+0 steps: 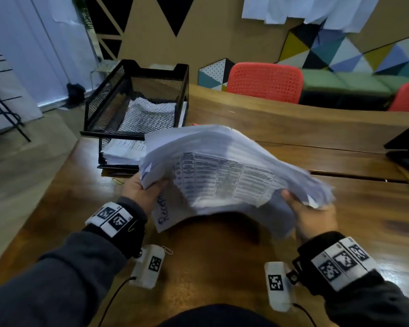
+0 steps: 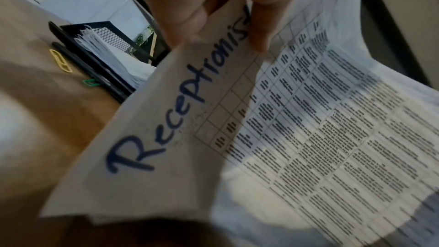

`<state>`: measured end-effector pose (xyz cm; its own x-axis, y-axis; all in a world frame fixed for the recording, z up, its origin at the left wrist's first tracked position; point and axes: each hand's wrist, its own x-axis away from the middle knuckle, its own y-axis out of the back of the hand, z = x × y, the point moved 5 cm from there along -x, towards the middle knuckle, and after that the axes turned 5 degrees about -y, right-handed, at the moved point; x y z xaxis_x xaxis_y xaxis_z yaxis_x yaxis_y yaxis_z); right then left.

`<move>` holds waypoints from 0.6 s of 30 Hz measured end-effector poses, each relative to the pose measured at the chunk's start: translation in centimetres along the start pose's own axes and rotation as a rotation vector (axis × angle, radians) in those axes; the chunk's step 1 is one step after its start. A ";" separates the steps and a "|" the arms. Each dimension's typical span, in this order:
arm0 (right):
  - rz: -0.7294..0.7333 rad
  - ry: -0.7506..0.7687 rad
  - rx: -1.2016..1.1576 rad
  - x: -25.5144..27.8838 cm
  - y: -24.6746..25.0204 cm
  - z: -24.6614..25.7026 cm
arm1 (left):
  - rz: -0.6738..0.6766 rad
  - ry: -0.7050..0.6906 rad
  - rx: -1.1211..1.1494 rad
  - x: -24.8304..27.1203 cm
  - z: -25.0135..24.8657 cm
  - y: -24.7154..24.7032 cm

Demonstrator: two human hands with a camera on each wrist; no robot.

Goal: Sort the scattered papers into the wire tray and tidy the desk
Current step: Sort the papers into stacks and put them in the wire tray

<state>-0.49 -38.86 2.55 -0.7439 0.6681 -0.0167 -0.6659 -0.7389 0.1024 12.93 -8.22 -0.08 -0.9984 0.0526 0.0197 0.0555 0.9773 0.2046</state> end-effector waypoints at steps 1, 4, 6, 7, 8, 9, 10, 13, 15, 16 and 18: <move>0.018 0.007 -0.054 0.0 0.2 0.4 | -0.011 -0.026 -0.008 -0.2 -0.2 0.3; 0.068 -0.035 -0.140 -0.1 1.0 -0.4 | 0.032 -0.084 -0.051 -0.2 -0.6 1.0; 0.104 -0.075 -0.134 -0.3 1.2 -1.3 | 0.100 -0.097 0.001 0.1 -1.2 1.0; 0.124 -0.079 -0.132 -0.3 1.2 -1.4 | 0.124 -0.126 -0.010 0.2 -1.8 0.9; 0.137 -0.078 -0.135 -0.5 1.2 -1.4 | 0.133 -0.158 -0.016 0.2 -2.5 0.9; 0.150 -0.073 -0.151 -0.5 1.2 -1.0 | 0.124 -0.183 0.000 0.1 -2.9 1.0; 0.150 -0.072 -0.174 -0.6 1.1 -0.7 | 0.116 -0.198 0.058 0.1 -3.4 1.0; 0.142 -0.069 -0.267 -0.8 0.6 -0.1 | 0.115 -0.218 0.260 0.2 -5.2 0.7; 0.113 -0.065 -0.278 -0.4 0.1 0.5 | 0.107 -0.212 0.311 0.2 -6.1 0.2; 0.075 -0.062 -0.284 -0.4 0.1 0.7 | 0.079 -0.204 0.311 0.1 -6.5 0.1; -0.023 -0.053 -0.309 -0.5 0.1 1.4 | -0.031 -0.172 0.252 -0.5 -6.6 0.1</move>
<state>-0.13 -39.19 4.00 -0.7299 0.6825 0.0374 -0.6742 -0.7097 -0.2045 13.45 -9.55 6.40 -0.9876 0.0345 -0.1529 0.0423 0.9980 -0.0476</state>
